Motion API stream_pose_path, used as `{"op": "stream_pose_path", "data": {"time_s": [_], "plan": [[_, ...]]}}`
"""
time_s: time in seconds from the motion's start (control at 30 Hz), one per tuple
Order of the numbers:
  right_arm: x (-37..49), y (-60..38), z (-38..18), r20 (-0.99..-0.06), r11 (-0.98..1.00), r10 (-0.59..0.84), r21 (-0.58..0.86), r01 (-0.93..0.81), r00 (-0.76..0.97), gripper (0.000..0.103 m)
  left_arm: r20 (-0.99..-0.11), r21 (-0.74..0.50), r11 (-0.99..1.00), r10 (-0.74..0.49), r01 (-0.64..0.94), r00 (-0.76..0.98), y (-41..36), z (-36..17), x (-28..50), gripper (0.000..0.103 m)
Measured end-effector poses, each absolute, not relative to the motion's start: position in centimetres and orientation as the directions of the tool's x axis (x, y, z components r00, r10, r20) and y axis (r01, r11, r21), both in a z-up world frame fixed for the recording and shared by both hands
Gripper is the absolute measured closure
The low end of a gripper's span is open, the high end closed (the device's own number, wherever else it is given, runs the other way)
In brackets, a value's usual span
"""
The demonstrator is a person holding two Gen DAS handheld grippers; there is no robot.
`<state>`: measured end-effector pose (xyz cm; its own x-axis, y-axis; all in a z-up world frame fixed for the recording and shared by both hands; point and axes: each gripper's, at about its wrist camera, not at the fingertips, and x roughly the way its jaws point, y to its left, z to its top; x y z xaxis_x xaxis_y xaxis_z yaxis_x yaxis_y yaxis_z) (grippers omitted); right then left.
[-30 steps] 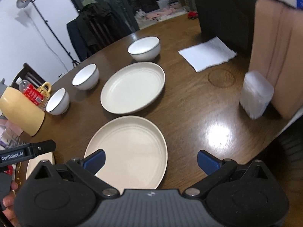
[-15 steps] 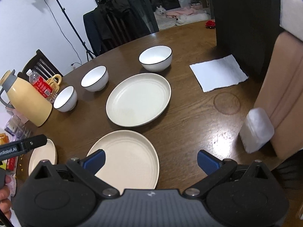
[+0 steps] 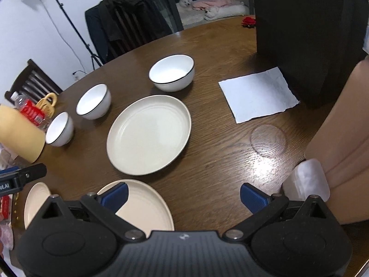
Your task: Organize plates and bowls
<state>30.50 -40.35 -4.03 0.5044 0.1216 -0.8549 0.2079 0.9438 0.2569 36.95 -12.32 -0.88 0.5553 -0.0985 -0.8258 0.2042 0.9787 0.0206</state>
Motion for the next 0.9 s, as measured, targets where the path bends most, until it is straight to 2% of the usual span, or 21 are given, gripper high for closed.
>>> {"op": "stream_pose_path", "data": {"time_s": [0.9], "plan": [[42.9, -41.8, -10.6, -0.916, 0.94, 0.12, 0.229, 0.253, 0.382, 0.0, -0.911, 0.007, 0.969, -0.096, 0.249, 0.4, -14.6, -8.2, 51.3, 0.0]]}}
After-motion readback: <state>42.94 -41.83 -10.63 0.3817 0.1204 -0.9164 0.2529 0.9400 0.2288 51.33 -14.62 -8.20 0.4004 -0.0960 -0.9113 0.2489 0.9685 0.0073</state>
